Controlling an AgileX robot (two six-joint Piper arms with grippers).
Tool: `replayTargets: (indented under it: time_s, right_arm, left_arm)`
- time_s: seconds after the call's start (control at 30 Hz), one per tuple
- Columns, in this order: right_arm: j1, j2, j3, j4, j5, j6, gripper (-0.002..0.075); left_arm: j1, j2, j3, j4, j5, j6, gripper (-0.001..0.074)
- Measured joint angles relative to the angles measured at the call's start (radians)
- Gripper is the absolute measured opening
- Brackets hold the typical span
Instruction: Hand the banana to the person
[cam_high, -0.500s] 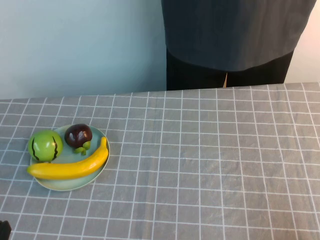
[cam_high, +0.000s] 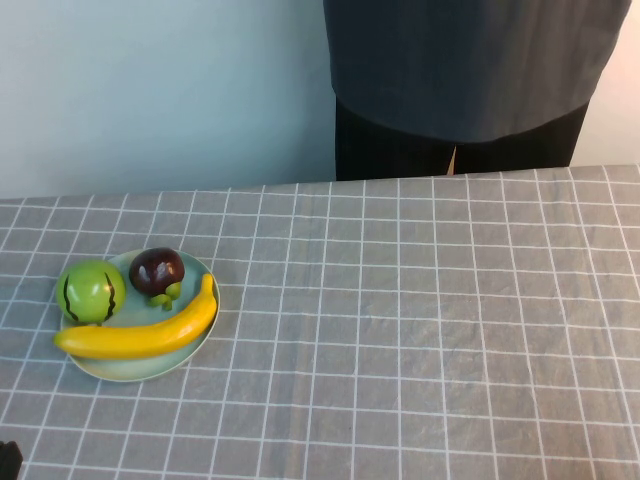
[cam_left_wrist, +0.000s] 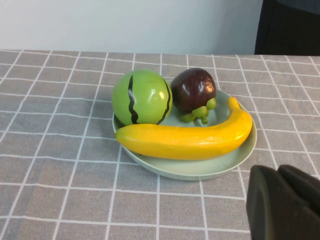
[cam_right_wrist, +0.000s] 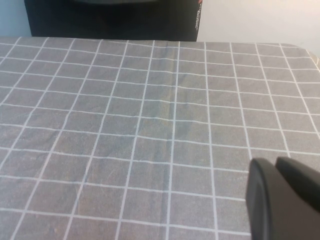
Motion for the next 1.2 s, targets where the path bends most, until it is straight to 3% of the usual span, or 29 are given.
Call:
replayTargets:
  time_s: [0.57, 0.83, 1.0, 1.1, 1.2]
  right_arm:
    - [0.0, 0.0, 0.0, 0.0, 0.0, 0.0, -0.0006]
    - [0.0, 0.0, 0.0, 0.0, 0.0, 0.0, -0.0006]
    - [0.0, 0.0, 0.0, 0.0, 0.0, 0.0, -0.0006]
    - [0.0, 0.0, 0.0, 0.0, 0.0, 0.0, -0.0006]
    - [0.0, 0.0, 0.0, 0.0, 0.0, 0.0, -0.0006]
  left_arm:
    - [0.0, 0.0, 0.0, -0.007, -0.009, -0.002, -0.0004]
    - [0.0, 0.0, 0.002, -0.31, -0.184, -0.133, -0.0004]
    - [0.0, 0.0, 0.002, -0.324, -0.234, -0.114, -0.0004]
    - [0.0, 0.0, 0.002, -0.371, -0.209, -0.143, -0.0004]
    - [-0.002, 0.016, -0.055, -0.399, -0.077, -0.159, -0.0005]
